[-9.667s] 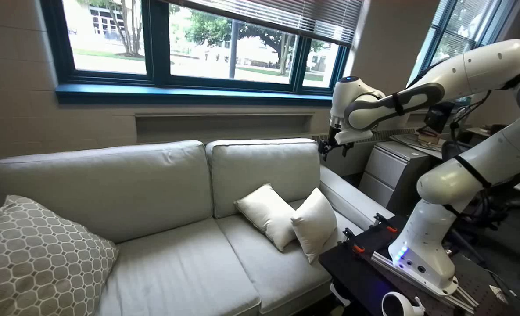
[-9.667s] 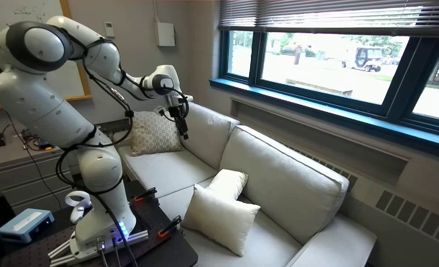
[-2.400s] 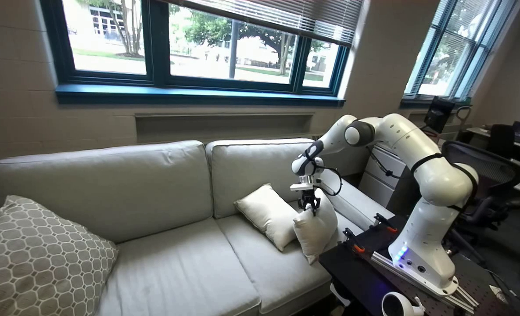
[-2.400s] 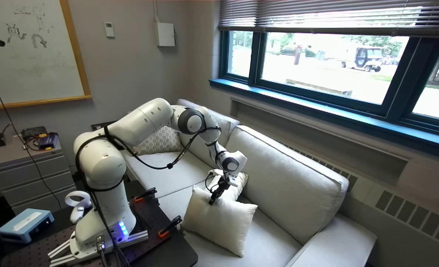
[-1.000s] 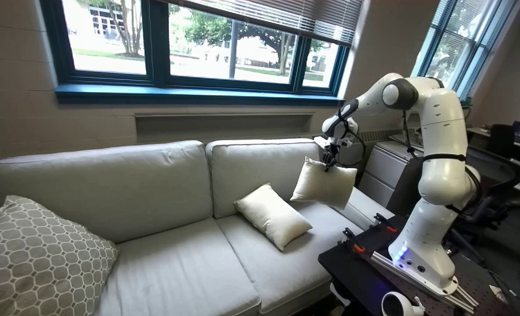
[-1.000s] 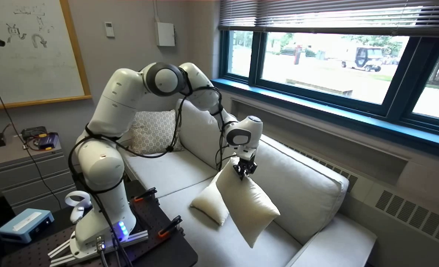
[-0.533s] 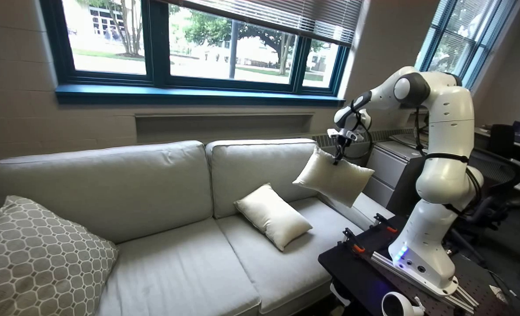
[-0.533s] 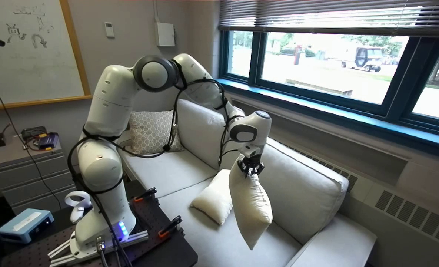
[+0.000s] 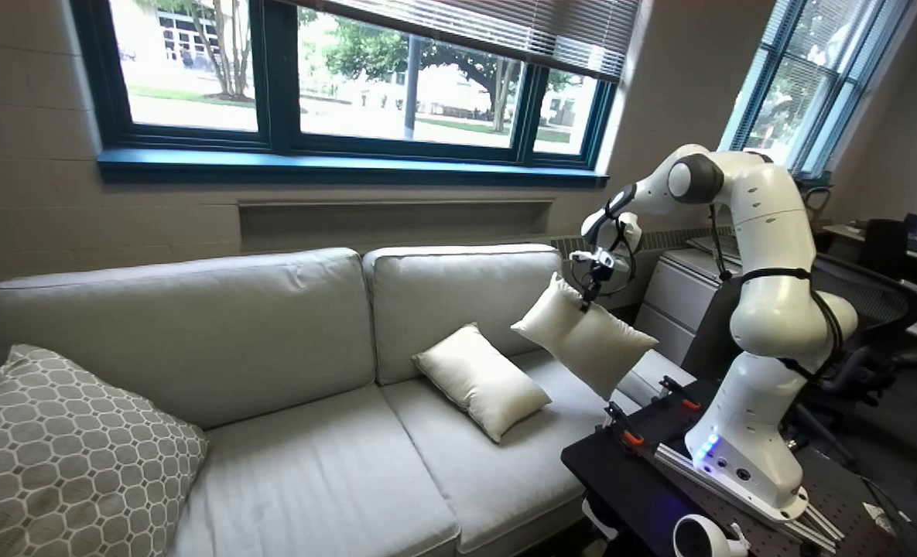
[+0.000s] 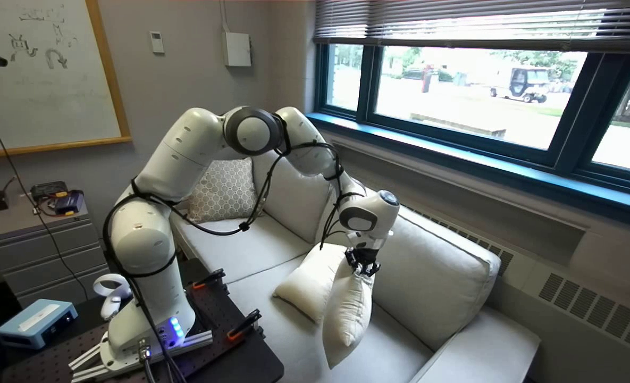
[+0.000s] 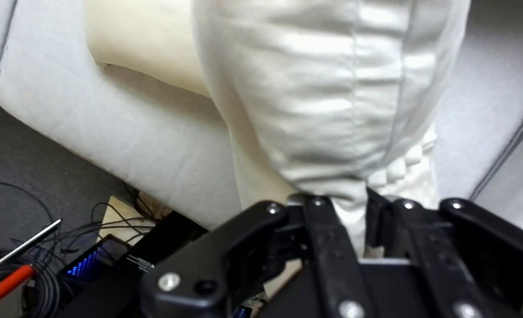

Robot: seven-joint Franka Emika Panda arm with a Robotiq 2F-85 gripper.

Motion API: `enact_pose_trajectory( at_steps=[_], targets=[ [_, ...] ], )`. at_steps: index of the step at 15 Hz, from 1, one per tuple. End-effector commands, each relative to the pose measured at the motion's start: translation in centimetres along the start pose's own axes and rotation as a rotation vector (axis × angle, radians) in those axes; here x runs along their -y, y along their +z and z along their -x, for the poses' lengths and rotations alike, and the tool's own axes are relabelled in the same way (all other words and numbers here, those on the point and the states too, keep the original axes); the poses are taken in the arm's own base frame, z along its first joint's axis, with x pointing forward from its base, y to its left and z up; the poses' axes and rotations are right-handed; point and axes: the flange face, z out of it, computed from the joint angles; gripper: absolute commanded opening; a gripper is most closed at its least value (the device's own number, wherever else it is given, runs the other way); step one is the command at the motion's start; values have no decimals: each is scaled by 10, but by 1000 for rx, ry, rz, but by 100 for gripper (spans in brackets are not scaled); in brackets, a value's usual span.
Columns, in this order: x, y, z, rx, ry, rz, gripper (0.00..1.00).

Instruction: Arrange the two small pillows against the right armrest of the sofa

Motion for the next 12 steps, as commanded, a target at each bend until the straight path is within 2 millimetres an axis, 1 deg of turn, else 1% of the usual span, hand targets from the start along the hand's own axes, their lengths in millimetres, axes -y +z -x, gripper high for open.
enact_pose_trajectory(
  at_steps=[1, 4, 6, 8, 11, 12],
  targets=[
    [31, 21, -15, -6, 195, 40, 9],
    [50, 34, -38, -17, 349, 70, 9],
    [61, 35, -45, -8, 449, 93, 9],
    [71, 30, -40, -4, 510, 102, 9],
    [83, 21, -16, -31, 529, 82, 9],
    [88, 21, -5, -36, 522, 81, 9]
  ],
)
